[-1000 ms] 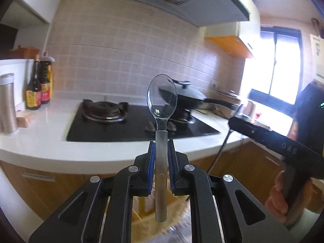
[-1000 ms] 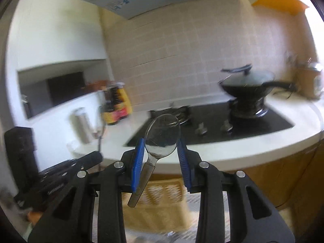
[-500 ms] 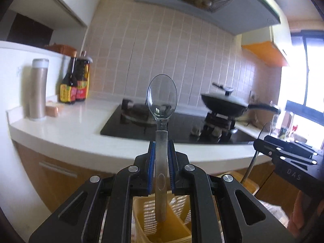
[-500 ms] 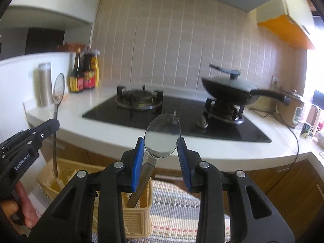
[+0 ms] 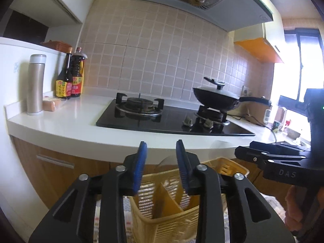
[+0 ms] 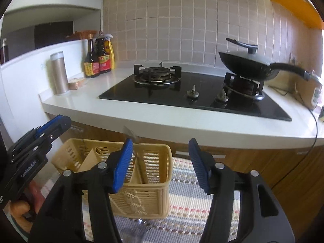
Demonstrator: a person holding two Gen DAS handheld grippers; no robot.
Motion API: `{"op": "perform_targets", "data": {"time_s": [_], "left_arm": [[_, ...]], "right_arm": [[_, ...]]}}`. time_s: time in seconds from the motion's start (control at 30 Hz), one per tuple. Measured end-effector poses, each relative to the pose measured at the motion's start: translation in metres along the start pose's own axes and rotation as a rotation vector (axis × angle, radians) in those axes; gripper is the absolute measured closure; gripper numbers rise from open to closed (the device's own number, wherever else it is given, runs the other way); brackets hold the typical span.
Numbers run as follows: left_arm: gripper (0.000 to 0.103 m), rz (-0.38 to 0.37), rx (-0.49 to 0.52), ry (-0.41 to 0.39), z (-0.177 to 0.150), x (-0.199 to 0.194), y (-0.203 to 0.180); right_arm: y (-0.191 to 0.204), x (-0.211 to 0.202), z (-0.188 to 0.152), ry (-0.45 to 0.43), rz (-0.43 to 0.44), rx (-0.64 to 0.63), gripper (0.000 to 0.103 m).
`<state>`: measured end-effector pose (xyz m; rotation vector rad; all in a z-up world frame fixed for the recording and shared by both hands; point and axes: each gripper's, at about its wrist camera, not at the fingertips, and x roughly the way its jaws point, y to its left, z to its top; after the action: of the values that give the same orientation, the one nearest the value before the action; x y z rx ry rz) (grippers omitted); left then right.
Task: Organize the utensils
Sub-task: 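Grasp a metal knife with the left tool while the right tool grasps a clear spoon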
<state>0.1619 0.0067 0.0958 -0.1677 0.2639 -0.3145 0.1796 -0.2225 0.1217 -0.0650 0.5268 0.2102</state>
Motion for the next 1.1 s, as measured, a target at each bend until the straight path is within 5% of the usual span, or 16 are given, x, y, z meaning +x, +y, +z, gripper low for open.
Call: {"op": "perform_targets", "data": {"time_s": [0.43,0.7,0.83,0.97,1.1], "left_arm": [[0.069,-0.091,0.019,0.135,0.005,-0.071,-0.022],[0.069,-0.145,0.032,0.487,-0.044,-0.051,-0.034],[0.069,-0.159,0.023,0.683,-0.086,-0.03,-0.034],[0.07,-0.171,0.004,0.8,-0.115,-0.013,-0.032],[0.071,-0.129,0.038,0.825,-0.127,-0.004,-0.034]], "right_arm": [[0.004,-0.044,-0.022,0.152,0.068,0.033,0.05],[0.006,-0.021,-0.057,0.381,0.083,0.063,0.05],[0.001,0.009,-0.085,0.526,0.117,0.128,0.063],[-0.008,0.041,-0.111,0.649,0.151,0.216,0.073],[-0.015,0.064,-0.123,0.7,0.166,0.296,0.075]]}}
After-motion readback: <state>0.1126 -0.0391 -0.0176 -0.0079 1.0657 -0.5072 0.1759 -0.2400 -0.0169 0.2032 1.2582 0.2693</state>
